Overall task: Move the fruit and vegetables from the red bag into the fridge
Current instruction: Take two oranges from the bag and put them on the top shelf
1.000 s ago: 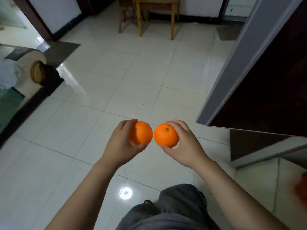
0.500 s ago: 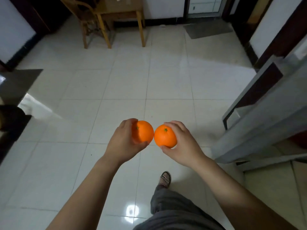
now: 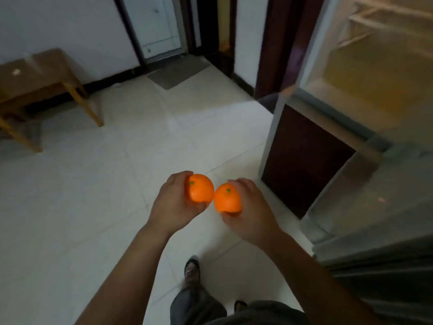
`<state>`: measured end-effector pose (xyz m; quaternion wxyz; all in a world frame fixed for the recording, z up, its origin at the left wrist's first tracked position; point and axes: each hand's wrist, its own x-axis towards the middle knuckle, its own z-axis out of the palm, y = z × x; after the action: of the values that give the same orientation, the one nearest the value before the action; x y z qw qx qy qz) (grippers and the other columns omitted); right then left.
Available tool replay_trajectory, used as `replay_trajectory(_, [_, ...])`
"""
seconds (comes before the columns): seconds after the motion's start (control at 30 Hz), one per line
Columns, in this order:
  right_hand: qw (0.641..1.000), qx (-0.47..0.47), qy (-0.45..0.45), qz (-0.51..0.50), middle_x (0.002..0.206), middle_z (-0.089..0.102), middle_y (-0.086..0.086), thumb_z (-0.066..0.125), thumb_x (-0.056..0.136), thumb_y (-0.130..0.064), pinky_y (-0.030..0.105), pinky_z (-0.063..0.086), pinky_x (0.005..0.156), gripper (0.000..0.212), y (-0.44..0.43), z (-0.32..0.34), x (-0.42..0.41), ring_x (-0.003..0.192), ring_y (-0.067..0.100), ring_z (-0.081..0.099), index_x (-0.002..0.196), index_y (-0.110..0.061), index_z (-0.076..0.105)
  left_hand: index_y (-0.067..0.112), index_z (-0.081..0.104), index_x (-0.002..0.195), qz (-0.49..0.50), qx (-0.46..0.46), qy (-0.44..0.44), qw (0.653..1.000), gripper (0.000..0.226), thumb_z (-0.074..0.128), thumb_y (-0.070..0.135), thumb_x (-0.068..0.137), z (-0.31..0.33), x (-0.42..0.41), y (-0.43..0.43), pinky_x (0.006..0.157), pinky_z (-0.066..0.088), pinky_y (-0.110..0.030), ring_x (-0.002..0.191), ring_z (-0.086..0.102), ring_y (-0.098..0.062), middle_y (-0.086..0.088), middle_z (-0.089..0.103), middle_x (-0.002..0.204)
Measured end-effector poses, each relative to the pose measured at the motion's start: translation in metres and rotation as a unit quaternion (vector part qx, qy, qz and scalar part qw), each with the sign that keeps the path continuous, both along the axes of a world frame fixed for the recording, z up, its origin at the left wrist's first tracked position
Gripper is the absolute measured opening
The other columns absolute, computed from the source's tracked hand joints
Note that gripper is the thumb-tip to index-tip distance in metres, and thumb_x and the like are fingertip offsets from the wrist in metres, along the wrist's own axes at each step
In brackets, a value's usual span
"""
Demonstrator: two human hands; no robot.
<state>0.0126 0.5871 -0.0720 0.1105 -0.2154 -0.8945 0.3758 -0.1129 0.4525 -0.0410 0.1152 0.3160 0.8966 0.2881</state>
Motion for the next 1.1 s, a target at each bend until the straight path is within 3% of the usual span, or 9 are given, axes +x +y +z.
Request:
replay_trajectory(0.17, [0.991, -0.007, -0.032, -0.131, 0.143, 0.033, -0.002, 0.073, 0.076, -0.03, 0.035, 0.037, 0.104, 0.075, 0.039, 0.014, -0.043, 0.127, 0.018, 0.037, 0.138, -0.025, 0.032, 0.02, 0.042, 0.132, -0.14, 0.002, 0.002, 0.99, 0.084, 0.082, 0.042, 0.062, 0.011, -0.071, 0.074, 0.09, 0.04, -0.028, 0.116, 0.05, -0.02, -0.004, 0.049, 0.132])
replay_trajectory(0.27, [0.979, -0.003, -0.035, -0.201, 0.143, 0.03, -0.005, 0.073, 0.074, -0.031, 0.036, 0.04, 0.102, 0.076, 0.059, 0.025, -0.065, 0.127, 0.018, 0.037, 0.138, -0.028, 0.032, 0.019, 0.04, 0.134, -0.21, 0.007, 0.008, 0.978, 0.085, 0.08, 0.044, 0.064, 0.019, -0.106, 0.117, 0.095, 0.043, -0.034, 0.118, 0.05, -0.022, -0.005, 0.048, 0.134])
replay_trajectory(0.37, [0.966, 0.022, -0.031, -0.257, 0.143, 0.03, -0.004, 0.073, 0.074, -0.027, 0.026, 0.035, 0.095, 0.076, 0.082, 0.034, -0.079, 0.126, 0.018, 0.036, 0.139, -0.026, 0.033, 0.018, 0.039, 0.136, -0.276, 0.011, 0.004, 0.961, 0.083, 0.079, 0.041, 0.067, 0.024, -0.13, 0.164, 0.098, 0.042, -0.037, 0.121, 0.048, -0.024, -0.006, 0.047, 0.137])
replay_trajectory(0.57, [0.931, 0.035, -0.014, -0.362, 0.143, 0.025, -0.002, 0.072, 0.072, -0.031, 0.027, 0.038, 0.093, 0.077, 0.141, 0.041, -0.082, 0.126, 0.021, 0.037, 0.139, -0.025, 0.034, 0.02, 0.037, 0.135, -0.393, 0.02, 0.0, 0.919, 0.083, 0.081, 0.034, 0.066, 0.029, -0.149, 0.263, 0.091, 0.034, -0.028, 0.121, 0.045, -0.022, -0.004, 0.044, 0.137])
replay_trajectory(0.77, [0.91, 0.059, 0.026, -0.41, 0.133, 0.034, -0.002, 0.075, 0.07, -0.025, 0.02, 0.033, 0.084, 0.07, 0.228, 0.06, -0.083, 0.114, 0.016, 0.044, 0.13, -0.023, 0.04, 0.022, 0.038, 0.133, -0.446, 0.059, 0.026, 0.893, 0.082, 0.083, 0.031, 0.064, 0.045, -0.152, 0.369, 0.088, 0.033, -0.027, 0.119, 0.044, -0.02, -0.004, 0.042, 0.134])
replay_trajectory(0.93, [0.893, 0.087, 0.063, -0.437, 0.134, 0.041, 0.006, 0.076, 0.069, -0.022, 0.023, 0.032, 0.092, 0.076, 0.298, 0.074, -0.089, 0.12, 0.02, 0.044, 0.135, -0.013, 0.038, 0.021, 0.038, 0.136, -0.464, 0.086, 0.06, 0.88, 0.084, 0.081, 0.028, 0.064, 0.068, -0.154, 0.449, 0.091, 0.035, -0.03, 0.12, 0.043, -0.023, -0.005, 0.041, 0.134])
replay_trajectory(1.1, [0.867, 0.098, 0.061, -0.485, 0.136, 0.042, 0.004, 0.075, 0.069, -0.023, 0.014, 0.025, 0.093, 0.078, 0.35, 0.083, -0.089, 0.124, 0.017, 0.041, 0.136, -0.012, 0.037, 0.024, 0.037, 0.134, -0.474, 0.111, 0.025, 0.873, 0.085, 0.082, 0.031, 0.063, 0.077, -0.151, 0.51, 0.09, 0.038, -0.029, 0.117, 0.044, -0.017, 0.001, 0.043, 0.13])
